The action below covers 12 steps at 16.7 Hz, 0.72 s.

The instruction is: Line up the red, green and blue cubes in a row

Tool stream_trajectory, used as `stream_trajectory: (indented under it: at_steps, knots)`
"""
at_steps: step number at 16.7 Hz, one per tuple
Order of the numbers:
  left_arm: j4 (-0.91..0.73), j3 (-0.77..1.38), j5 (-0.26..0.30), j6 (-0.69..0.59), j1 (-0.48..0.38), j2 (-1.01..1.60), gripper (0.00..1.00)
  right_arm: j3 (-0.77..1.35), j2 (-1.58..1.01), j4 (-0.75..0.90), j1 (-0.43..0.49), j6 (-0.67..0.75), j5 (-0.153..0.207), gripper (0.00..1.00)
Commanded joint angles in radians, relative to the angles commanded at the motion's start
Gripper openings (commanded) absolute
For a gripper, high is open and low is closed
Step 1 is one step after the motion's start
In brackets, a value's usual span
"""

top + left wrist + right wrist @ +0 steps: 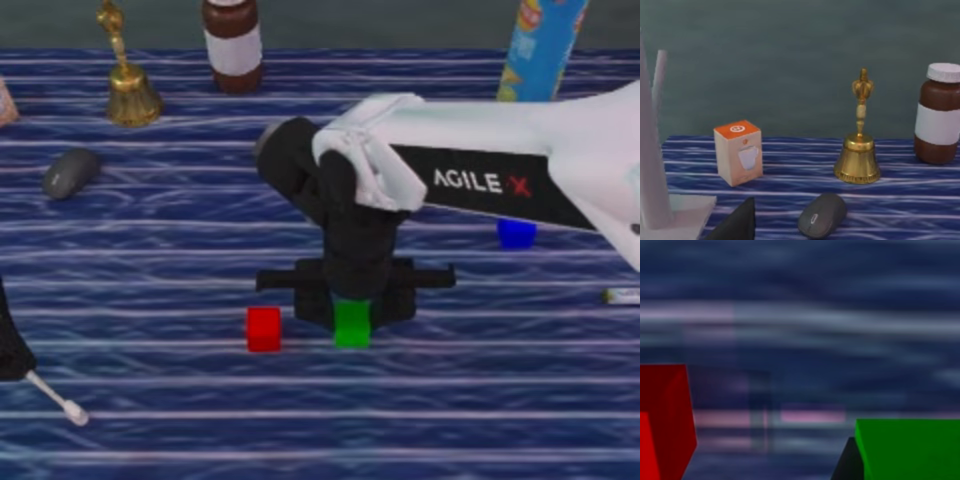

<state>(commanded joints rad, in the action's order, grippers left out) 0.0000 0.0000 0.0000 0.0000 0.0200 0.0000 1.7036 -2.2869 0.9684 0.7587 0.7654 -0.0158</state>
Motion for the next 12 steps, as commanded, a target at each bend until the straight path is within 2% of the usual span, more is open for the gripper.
stream_trajectory:
  at_steps: [1,12]
  knots:
    - [0.000,0.000,0.000,0.000,0.000,0.000,1.00,0.000,0.000,0.000,0.000,0.000,0.000,0.00]
    - [0.000,0.000,0.000,0.000,0.000,0.000,1.00,0.000,0.000,0.000,0.000,0.000,0.000,0.83]
